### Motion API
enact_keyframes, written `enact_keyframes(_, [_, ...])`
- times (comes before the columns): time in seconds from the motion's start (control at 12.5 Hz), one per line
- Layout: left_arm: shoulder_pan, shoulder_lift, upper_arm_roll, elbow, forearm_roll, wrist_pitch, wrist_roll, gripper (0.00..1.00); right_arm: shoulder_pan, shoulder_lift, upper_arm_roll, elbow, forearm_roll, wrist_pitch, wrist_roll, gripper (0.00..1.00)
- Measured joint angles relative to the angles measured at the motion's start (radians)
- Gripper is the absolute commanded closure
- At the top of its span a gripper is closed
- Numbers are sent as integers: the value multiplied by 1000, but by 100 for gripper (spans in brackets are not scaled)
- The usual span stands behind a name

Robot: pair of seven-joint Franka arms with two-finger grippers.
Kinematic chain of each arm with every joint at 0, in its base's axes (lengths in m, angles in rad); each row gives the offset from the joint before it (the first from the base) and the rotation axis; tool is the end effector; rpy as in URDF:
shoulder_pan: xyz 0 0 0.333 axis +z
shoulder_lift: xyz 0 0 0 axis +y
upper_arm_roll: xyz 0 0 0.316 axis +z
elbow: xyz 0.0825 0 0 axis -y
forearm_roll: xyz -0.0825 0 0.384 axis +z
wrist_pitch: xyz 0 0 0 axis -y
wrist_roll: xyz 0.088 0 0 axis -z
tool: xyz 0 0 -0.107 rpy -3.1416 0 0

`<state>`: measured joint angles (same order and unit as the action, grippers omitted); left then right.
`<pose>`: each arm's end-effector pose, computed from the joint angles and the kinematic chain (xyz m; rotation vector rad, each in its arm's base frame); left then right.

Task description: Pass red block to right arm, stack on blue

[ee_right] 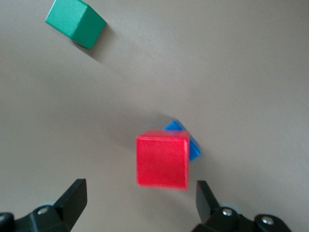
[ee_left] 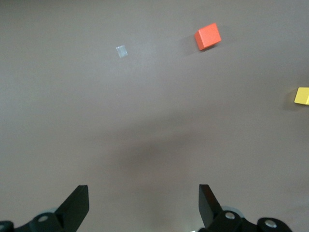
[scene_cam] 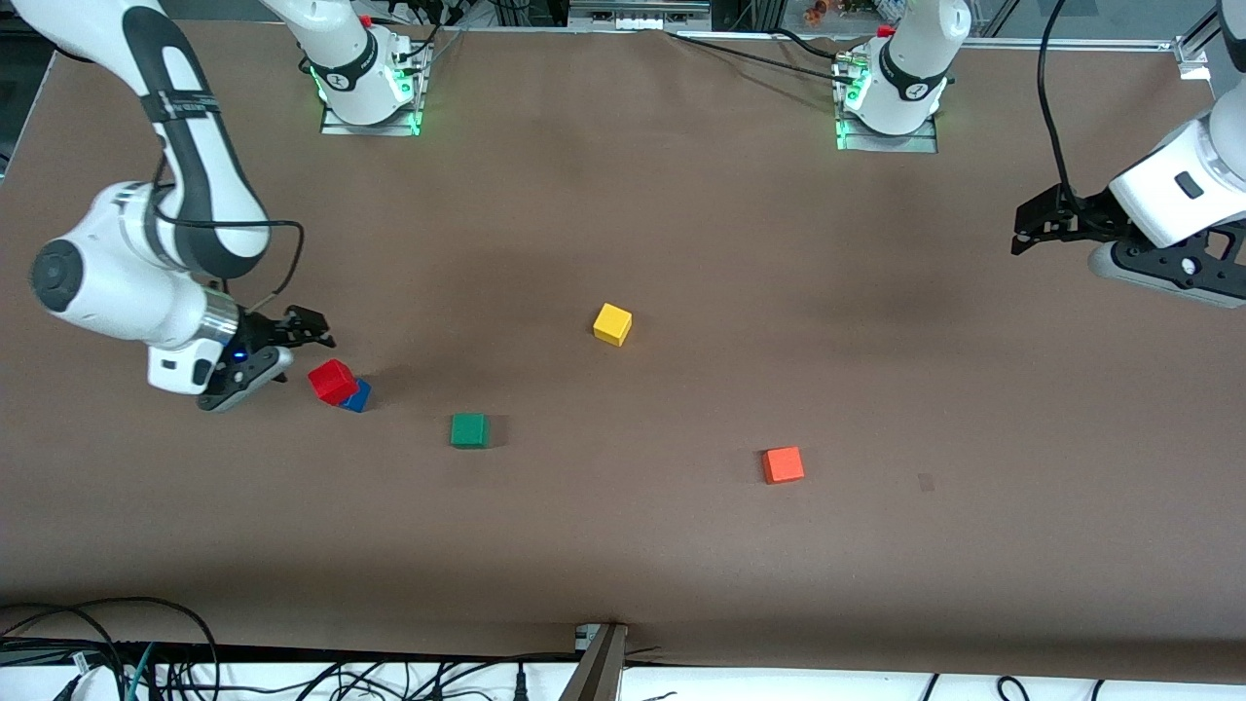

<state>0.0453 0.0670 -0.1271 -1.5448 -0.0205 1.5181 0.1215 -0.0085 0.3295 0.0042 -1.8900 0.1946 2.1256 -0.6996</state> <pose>0.5661 -0.0463 0.5950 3.0913 -0.3157 -0.1439 0.6143 0.0059 0.3250 -2.8317 -0.8521 0.0476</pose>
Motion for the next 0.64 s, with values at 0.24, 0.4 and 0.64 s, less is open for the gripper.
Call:
enact_keyframes(0.24, [-117, -28, 103, -38, 0, 13, -51, 0, 3, -3, -5, 177, -98, -255, 124, 0])
enact_keyframes(0.4, [-144, -30, 126, -44, 0, 15, -95, 0, 12, -6, -5, 277, -118, -401, 230, 0])
enact_keyframes(0.64, [-143, -29, 136, -49, 0, 27, -113, 0, 15, -25, -5, 397, -138, -587, 310, 0])
